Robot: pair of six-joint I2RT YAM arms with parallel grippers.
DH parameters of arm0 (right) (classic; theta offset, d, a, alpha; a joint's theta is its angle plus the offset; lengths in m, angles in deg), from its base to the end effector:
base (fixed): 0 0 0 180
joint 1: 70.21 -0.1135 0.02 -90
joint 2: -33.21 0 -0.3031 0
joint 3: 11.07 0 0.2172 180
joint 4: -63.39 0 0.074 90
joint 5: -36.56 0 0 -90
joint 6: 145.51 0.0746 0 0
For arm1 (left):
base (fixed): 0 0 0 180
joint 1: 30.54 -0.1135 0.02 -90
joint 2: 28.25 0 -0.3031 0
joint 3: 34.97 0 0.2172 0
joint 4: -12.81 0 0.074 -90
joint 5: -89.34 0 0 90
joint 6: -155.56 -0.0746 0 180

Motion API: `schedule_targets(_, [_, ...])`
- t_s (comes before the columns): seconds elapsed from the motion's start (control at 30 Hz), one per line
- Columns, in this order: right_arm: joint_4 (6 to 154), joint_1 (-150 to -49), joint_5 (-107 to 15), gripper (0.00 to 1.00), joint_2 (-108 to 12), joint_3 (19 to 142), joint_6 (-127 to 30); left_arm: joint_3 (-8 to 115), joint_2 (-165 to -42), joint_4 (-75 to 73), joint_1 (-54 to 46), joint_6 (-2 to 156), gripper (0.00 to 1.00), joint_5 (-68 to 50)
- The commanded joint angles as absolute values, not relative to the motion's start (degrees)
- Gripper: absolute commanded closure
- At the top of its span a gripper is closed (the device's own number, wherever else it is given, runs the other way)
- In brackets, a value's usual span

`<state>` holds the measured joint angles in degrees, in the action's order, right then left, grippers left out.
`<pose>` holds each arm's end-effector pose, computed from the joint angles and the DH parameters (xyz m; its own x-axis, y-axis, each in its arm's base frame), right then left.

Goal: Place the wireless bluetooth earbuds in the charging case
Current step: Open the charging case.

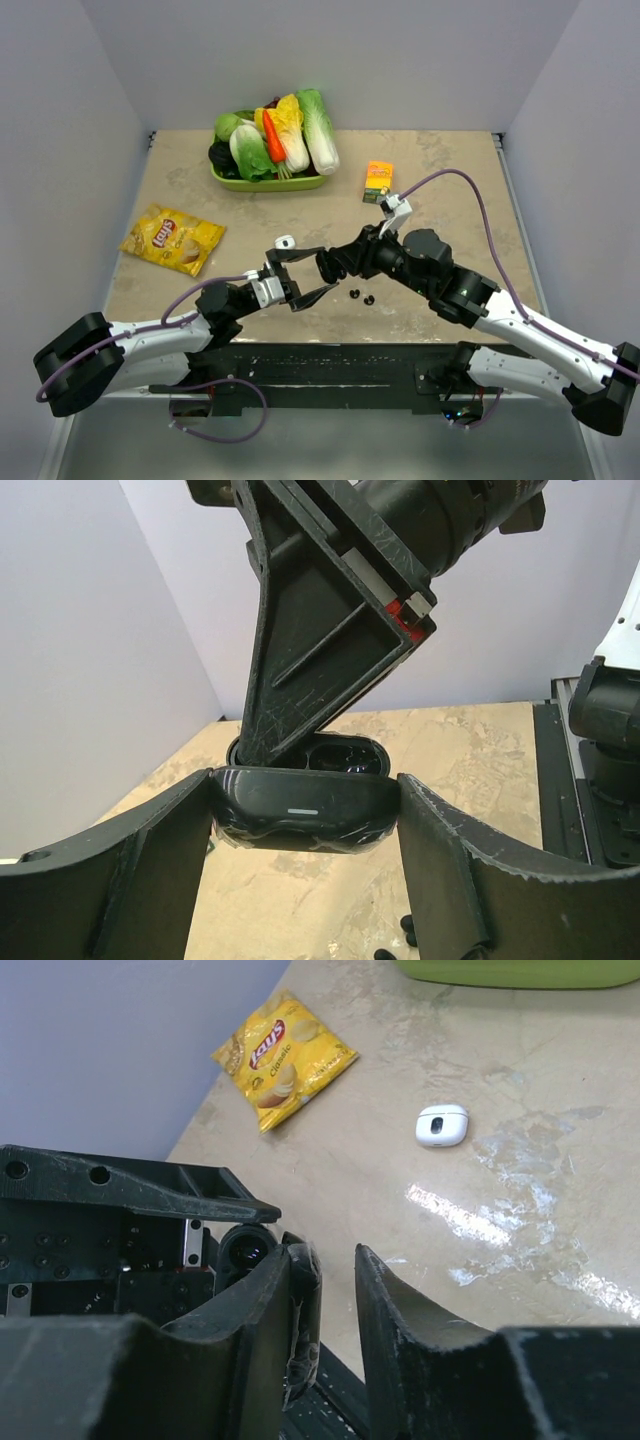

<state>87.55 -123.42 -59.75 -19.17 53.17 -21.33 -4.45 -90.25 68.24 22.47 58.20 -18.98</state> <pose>0.1217 0.1491 0.3667 -0.5166 0.2416 -0.8214 -0.5336 0.6594 0.5295 0.0988 -0.1701 0.3265 0.3615 -0.2778 -0.8900 0.8921 0.3805 0.2436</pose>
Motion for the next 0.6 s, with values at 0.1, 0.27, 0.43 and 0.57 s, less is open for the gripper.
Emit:
schedule_targets(0.1, [87.16,-123.12,-58.36,0.94,-18.21,53.84,-22.37,-2.24,-89.68,89.33,22.72,56.33,1.00,-19.03])
schedule_targets(0.27, [89.53,-123.12,-58.27,1.00,-17.77,56.03,-24.74,-2.24,-90.83,89.50,22.72,57.12,1.00,-17.19])
schedule_targets(0.43, [94.01,-123.12,-60.91,1.00,-18.03,61.12,-30.36,-2.50,-92.14,89.50,22.72,59.58,0.64,-12.88])
schedule_targets(0.57, [99.01,-123.12,-62.58,1.00,-18.65,64.99,-34.23,-3.11,-92.50,87.31,22.72,61.95,0.11,-7.26])
